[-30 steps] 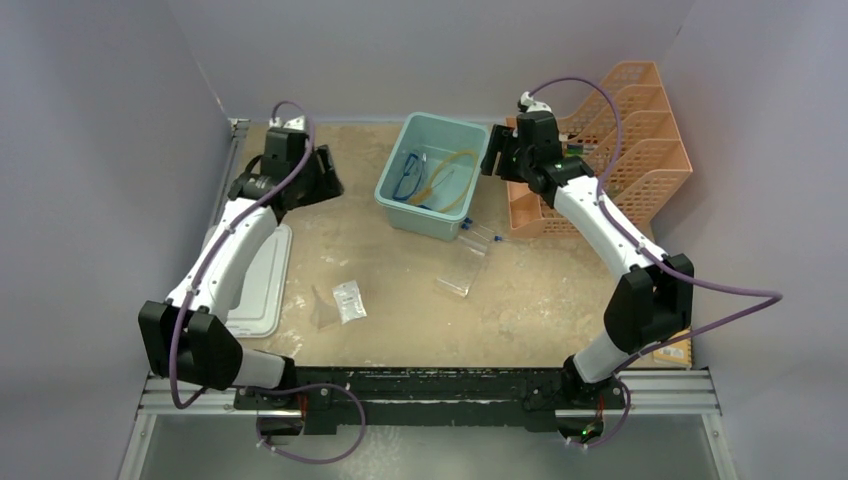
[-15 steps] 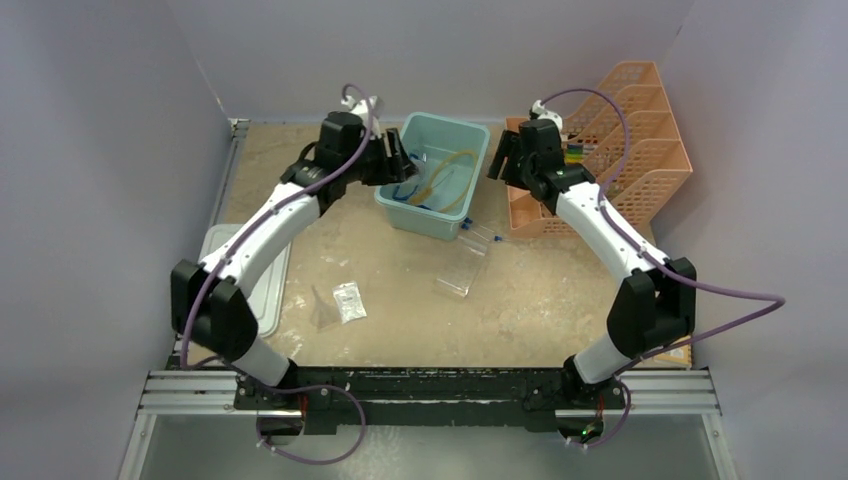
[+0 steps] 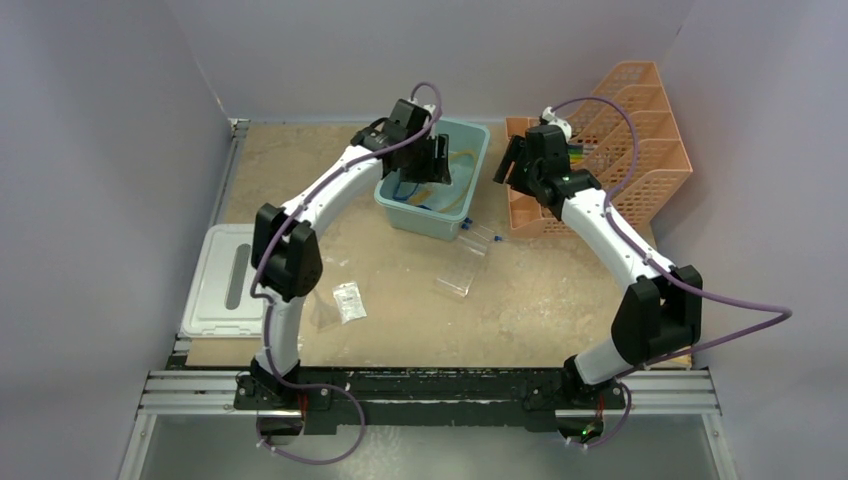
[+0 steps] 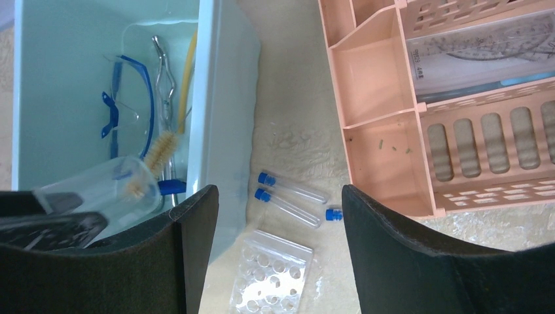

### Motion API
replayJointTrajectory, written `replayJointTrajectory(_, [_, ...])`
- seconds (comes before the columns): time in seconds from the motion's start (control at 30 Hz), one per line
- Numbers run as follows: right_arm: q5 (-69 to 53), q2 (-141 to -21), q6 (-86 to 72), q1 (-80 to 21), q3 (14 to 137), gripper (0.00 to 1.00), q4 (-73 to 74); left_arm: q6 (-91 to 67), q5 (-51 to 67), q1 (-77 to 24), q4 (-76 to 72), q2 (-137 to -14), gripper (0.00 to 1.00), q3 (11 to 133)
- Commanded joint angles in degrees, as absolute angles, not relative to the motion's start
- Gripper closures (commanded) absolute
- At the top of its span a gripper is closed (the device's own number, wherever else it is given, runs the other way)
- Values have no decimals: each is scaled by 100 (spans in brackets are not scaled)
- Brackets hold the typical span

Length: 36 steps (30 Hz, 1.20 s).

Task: Organize the chemistry lab equipment

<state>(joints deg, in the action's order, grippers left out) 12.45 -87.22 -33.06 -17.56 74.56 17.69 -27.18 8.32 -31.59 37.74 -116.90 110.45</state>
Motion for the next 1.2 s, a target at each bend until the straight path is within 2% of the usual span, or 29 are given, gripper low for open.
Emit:
replayJointTrajectory(0.0, [1260, -8550, -3306, -1745, 7493, 29, 1712, -2423, 946, -3231, 4621, -12274, 66, 12014])
replayJointTrajectory(0.33, [1239, -8661, -3329, -1741, 7524, 30, 1811, -2413, 780, -3241, 5291, -13103, 66, 12620])
replayJointTrajectory(0.67, [1248, -8723, -3276, -1744, 7576, 30, 1887, -2566, 145, -3312, 5300, -13519, 64, 12634])
replayJointTrajectory(0.9, [1257, -8728, -3197, -1747, 7593, 30, 1905, -2755, 75, -3320, 5100, -13547, 55, 12630])
replayJointTrajectory(1.17, [1296, -8700, -3099, -1745, 7627, 29, 1907, -2926, 257, -3322, 4822, -13308, 32, 12635])
